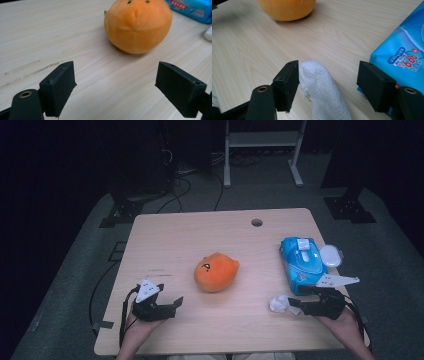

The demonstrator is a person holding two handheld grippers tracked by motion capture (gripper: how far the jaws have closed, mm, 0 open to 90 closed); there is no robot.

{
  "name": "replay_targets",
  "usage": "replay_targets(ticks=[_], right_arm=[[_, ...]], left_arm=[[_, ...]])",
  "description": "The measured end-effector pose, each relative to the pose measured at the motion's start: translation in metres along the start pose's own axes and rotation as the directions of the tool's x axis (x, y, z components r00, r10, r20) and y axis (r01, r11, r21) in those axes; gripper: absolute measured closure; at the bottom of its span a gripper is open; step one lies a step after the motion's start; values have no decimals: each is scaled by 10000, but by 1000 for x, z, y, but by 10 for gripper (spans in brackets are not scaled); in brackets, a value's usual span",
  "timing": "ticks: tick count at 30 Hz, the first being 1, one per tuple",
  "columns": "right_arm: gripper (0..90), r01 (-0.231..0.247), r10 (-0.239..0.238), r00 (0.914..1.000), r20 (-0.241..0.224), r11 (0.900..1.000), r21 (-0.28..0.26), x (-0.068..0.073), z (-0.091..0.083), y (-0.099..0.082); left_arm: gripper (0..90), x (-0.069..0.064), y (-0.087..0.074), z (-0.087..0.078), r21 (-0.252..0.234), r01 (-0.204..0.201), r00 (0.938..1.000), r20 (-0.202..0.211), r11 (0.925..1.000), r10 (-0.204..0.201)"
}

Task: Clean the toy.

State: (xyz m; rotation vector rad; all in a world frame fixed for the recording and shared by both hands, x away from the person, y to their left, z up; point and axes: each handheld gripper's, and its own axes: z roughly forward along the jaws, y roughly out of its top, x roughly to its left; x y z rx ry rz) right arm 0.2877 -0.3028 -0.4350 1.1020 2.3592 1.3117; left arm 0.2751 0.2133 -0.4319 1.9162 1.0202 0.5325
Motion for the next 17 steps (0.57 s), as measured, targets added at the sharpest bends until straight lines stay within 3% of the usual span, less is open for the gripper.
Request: replay_targets(ticks=[8, 17], right_arm=[[321, -174, 174, 9998, -11, 9998, -91, -2, 3, -5], [315, -391, 390, 9992, -42, 9988, -280, -2, 6, -12]], left_arm=[[139, 8, -12, 2, 143, 145, 9994, -301, 9998, -141], [128, 14, -19, 2, 270, -50, 9974, -711, 9996, 70]])
